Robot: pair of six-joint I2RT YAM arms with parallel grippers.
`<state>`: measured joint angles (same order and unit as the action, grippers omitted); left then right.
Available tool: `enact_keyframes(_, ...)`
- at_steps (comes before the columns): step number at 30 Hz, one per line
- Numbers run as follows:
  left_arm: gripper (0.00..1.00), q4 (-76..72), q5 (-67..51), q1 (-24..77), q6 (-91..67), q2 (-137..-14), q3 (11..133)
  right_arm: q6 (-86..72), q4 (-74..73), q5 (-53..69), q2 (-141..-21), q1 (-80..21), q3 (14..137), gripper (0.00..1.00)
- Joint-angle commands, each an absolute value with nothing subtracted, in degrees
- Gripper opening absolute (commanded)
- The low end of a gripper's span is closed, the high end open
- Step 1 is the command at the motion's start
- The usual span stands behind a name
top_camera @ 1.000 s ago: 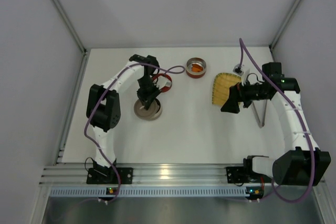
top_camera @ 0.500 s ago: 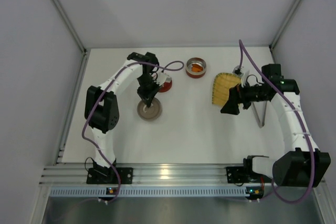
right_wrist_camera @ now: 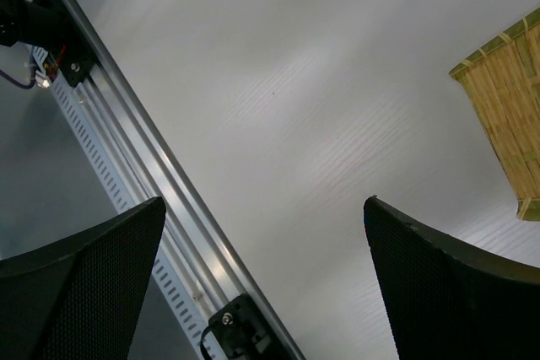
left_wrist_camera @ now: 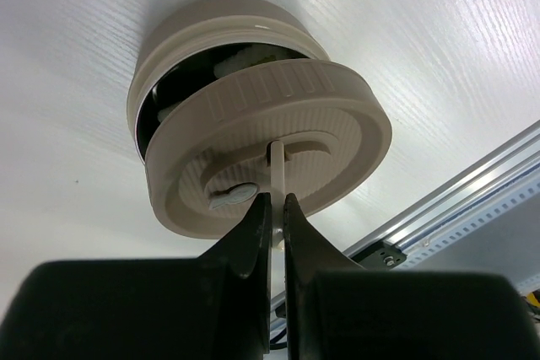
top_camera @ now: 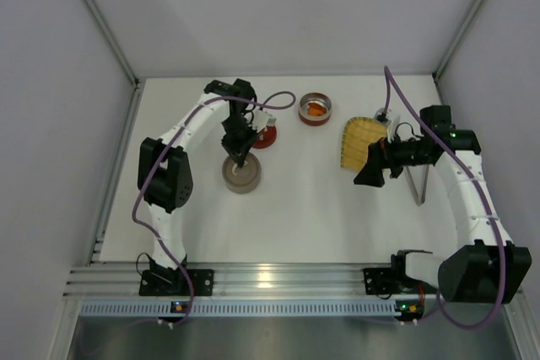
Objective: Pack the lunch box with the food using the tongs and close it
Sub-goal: Screw the box lid onto the packing box.
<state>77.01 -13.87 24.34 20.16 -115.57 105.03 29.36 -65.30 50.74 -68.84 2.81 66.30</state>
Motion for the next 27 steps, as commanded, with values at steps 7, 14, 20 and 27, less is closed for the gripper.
enact_keyframes(7, 0.0, 77.1, -14.0, 24.0, 19.3, -118.2, 108.1, 30.5, -64.2, 53.0, -67.3, 3.8, 65.9, 0.99)
enact_keyframes(14, 0.0, 77.3, -14.6, 23.5, 19.2, -118.8, 108.1, 30.6, -63.9, 53.1, -66.8, 3.8, 64.7, 0.99)
enact_keyframes(20, 0.17, 76.2, -15.9, 23.0, 19.9, -117.9, 106.2, 30.4, -63.9, 53.3, -66.7, 3.8, 64.6, 0.99)
enact_keyframes(27, 0.21, 73.2, -15.6, 22.9, 20.3, -113.2, 101.2, 30.5, -63.6, 52.6, -66.4, 3.8, 64.4, 0.99)
